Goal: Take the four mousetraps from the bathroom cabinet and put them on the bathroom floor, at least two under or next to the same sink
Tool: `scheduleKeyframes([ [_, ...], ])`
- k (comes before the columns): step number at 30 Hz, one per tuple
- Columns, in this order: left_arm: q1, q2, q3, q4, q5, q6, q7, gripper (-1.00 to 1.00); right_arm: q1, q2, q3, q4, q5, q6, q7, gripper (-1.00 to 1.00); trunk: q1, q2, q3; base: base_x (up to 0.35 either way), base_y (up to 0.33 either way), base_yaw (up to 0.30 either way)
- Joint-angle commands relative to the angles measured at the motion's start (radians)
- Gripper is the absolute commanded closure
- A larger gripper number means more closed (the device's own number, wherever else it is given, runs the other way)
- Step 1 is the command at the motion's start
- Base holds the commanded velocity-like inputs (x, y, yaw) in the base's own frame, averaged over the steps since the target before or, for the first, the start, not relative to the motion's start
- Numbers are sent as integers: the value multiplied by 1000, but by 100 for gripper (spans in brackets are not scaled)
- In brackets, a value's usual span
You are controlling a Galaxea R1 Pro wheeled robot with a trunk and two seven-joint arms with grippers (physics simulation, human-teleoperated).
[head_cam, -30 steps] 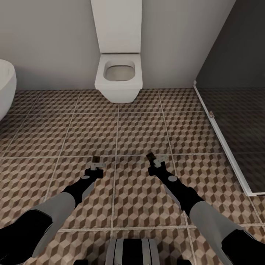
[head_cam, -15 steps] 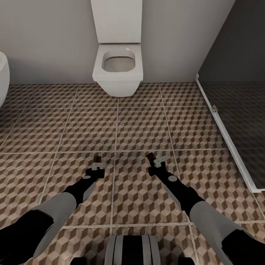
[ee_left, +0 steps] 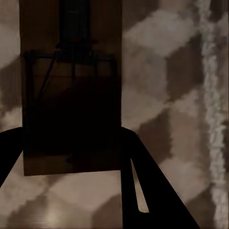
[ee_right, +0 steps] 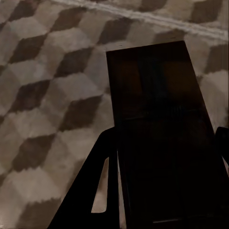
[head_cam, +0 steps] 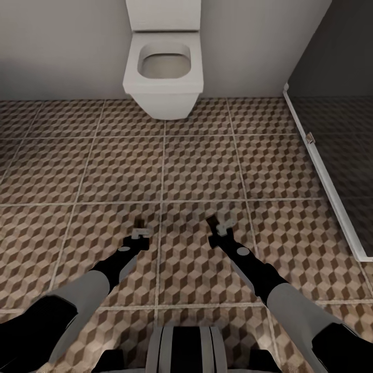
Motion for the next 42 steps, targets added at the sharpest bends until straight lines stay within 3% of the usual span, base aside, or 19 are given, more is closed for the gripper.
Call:
scheduleKeyframes([
  [1,-1,0,-9,0,9,-2,5,100,-1,-1,5,1,-12,-4,3,100,0,0,-6,0,0,0],
  [13,-1,-1,-9,-1,9,-2,5,100,-1,-1,5,1,-14,-5,4,100,6,-3,-72,0,0,0],
  [31,-1,-1,-9,-12,8,-1,5,100,-1,1,7,5,-14,-11,4,100,6,-3,-79,8,2,0],
  [42,0,-1,-9,-14,8,0,5,100,-1,2,7,6,-14,-11,4,100,6,-3,-79,220,174,0],
])
